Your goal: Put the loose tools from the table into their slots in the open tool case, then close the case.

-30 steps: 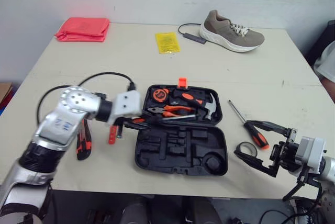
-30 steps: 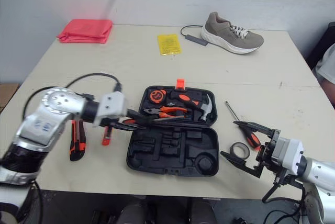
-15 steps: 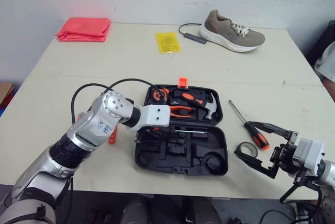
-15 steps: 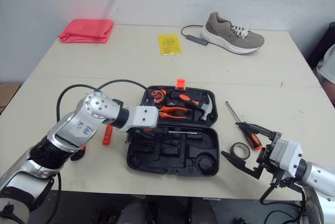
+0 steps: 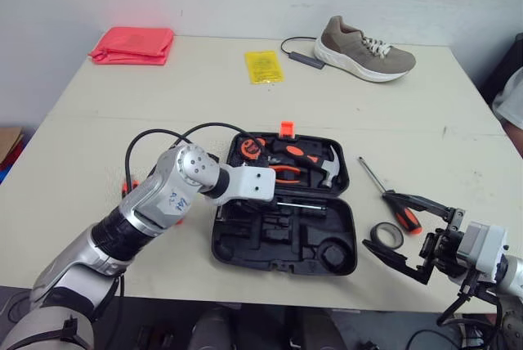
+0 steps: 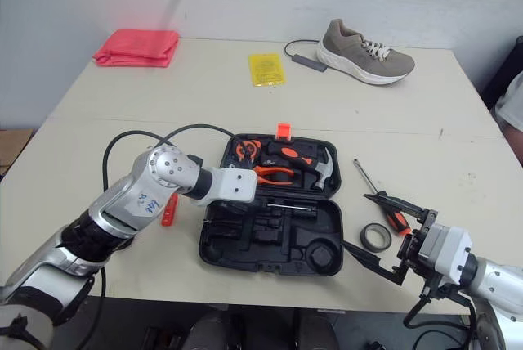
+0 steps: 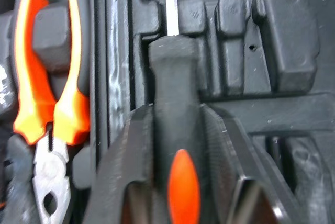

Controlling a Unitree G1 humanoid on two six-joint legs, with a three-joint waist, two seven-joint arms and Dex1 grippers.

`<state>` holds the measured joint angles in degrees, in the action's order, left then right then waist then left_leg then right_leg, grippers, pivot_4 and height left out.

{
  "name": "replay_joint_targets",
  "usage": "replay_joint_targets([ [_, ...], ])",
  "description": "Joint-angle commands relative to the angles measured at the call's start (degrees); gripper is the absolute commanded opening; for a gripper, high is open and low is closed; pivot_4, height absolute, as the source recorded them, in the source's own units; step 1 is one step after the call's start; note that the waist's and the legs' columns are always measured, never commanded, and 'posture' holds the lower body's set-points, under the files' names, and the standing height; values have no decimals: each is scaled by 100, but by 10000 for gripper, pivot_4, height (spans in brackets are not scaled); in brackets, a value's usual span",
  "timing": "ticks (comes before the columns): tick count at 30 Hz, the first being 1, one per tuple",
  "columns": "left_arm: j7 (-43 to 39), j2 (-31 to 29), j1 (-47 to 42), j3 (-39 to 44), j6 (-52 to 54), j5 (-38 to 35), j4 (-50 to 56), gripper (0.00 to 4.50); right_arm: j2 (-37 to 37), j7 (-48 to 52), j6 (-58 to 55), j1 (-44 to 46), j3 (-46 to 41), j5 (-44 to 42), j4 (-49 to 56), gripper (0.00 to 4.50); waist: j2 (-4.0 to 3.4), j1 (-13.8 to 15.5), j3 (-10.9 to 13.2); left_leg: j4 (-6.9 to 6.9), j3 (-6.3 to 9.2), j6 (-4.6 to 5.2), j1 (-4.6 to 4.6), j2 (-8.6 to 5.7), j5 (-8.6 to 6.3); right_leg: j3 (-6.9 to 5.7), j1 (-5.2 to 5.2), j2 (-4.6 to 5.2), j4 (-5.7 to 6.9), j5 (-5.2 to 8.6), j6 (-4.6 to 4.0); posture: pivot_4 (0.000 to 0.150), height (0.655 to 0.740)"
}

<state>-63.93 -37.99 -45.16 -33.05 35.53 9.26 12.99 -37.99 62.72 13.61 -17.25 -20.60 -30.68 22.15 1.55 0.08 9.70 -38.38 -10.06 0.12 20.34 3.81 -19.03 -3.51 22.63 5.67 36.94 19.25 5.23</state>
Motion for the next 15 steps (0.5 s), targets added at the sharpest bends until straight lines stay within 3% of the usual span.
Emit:
replay_joint_targets([
  [1,7,-4,-140,-43,-97,216,38,7277,-56,-55,-4,-30,-172,-126,194,45000,0,-1,0,-1,0,0,0,0,0,0,0,0,0,0,0,1500,7400],
  [12,115,21,109,-48,-237,381,74,7277,-28,-153,-121,-68,-110,-120,335,45000,-4,0,-3,-8,4,1,-1,4,0,-2,-5,2,4,0,0,1500,7400],
  [15,164,106,213,63,-323,251,132,21161,-21,-163,-142,-59,-87,-118,350,45000,-8,10,-5,-11,8,2,-2,5,-1,-4,-10,4,4,0,0,1500,7400],
])
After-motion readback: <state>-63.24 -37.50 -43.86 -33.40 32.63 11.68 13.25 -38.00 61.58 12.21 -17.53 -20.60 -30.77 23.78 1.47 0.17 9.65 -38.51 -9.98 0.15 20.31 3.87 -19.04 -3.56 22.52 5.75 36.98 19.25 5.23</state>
